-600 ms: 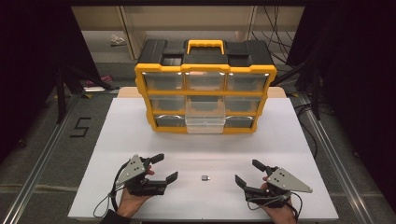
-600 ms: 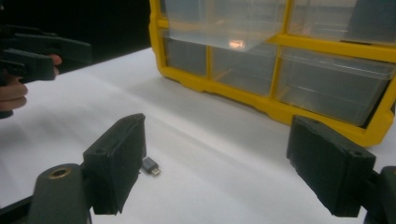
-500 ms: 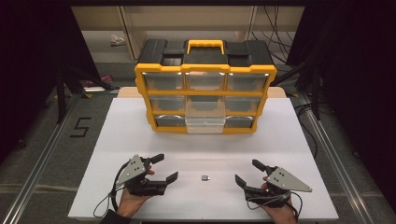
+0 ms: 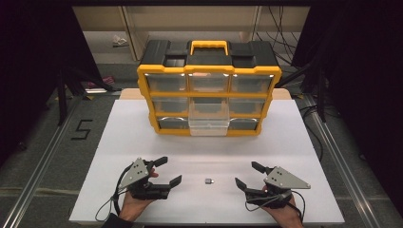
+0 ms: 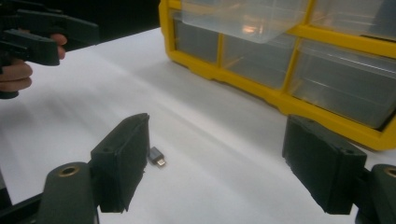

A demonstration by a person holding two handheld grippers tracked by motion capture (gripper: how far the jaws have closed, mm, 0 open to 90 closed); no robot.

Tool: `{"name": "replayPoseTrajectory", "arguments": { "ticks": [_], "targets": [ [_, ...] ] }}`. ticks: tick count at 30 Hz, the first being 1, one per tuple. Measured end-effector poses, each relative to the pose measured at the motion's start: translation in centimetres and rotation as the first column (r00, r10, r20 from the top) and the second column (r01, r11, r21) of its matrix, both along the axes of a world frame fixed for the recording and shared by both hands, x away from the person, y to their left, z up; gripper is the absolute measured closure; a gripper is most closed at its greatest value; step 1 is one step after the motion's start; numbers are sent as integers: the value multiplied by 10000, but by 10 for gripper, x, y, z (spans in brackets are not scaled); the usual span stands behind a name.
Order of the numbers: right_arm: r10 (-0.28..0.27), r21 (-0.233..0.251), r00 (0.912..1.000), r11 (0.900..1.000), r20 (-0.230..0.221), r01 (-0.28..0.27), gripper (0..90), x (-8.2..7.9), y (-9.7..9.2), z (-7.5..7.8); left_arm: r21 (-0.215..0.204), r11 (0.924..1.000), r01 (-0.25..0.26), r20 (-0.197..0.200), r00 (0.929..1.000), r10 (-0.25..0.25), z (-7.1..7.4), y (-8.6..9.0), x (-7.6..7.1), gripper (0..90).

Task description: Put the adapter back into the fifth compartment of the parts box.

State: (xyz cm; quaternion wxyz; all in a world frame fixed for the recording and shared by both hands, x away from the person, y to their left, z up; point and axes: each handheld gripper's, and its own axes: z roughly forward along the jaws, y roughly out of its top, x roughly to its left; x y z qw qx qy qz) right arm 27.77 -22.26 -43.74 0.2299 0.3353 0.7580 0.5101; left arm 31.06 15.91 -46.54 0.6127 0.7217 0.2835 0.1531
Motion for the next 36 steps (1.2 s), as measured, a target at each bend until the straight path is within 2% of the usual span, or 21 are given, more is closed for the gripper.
{"name": "replayPoseTrajectory", "arguments": {
  "ticks": [5, 11, 22, 28, 31, 36],
  "targets": [
    [449, -388, 9984, 9982, -344, -462, 236, 4, 7, 3, 13, 10000, 78, 20, 10000, -78, 0, -1, 0, 167],
    [1083, -1356, 9924, 9840, -591, -1155, 239, 6, 22, 7, 16, 9999, 103, 16, 9999, -103, 0, -1, 0, 166],
    [1311, -2103, 9842, 9654, -1189, -1540, 253, 17, 36, 7, -11, 9999, 145, 79, 9999, -145, 0, -2, 0, 166],
    [1333, -2379, 9821, 9577, -1329, -1622, 266, 24, 42, 9, -9, 9999, 149, 93, 9998, -149, 0, -1, -1, 167],
    [1377, -2649, 9820, 9495, -1294, -1680, 277, 28, 47, 9, 72, 9997, 222, 107, 9997, -223, 0, -1, -1, 167],
    [1481, -2703, 9792, 9456, -1384, -1812, 285, 33, 52, 12, 75, 9997, 238, 126, 9996, -239, 0, -1, -1, 167]
  ]
}}
